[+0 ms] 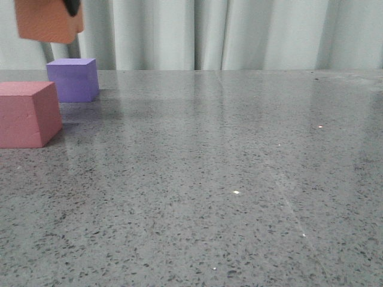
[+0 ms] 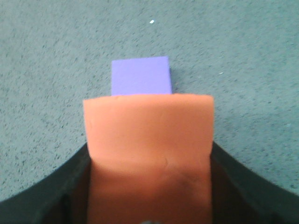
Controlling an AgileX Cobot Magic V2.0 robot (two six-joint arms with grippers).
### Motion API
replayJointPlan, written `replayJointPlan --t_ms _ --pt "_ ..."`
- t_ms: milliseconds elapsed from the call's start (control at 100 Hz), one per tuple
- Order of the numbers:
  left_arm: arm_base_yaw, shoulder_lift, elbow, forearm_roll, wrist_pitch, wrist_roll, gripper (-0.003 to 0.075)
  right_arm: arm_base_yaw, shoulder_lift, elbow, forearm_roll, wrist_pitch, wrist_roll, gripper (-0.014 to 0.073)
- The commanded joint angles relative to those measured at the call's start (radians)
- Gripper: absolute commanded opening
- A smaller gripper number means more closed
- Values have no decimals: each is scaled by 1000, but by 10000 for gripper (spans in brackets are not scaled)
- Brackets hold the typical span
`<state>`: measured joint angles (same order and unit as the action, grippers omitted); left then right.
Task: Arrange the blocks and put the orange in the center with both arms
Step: 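Lift the orange cube with the left gripper toward the purple cube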
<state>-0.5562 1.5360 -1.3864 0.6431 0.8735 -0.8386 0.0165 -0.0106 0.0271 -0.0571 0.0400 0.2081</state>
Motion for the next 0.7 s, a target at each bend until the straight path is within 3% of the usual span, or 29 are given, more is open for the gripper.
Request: replayJointPlan --t_ms 0,380,690 --pt "32 -51 22 -9 -97 -8 211 0 -19 -13 2 -84 -1 -67" --pt "100 -51 121 -33 -236 -8 211 0 -19 -13 2 -84 -1 -67" --pt "113 -1 133 -35 -265 3 211 0 -19 -13 2 -84 -1 -67"
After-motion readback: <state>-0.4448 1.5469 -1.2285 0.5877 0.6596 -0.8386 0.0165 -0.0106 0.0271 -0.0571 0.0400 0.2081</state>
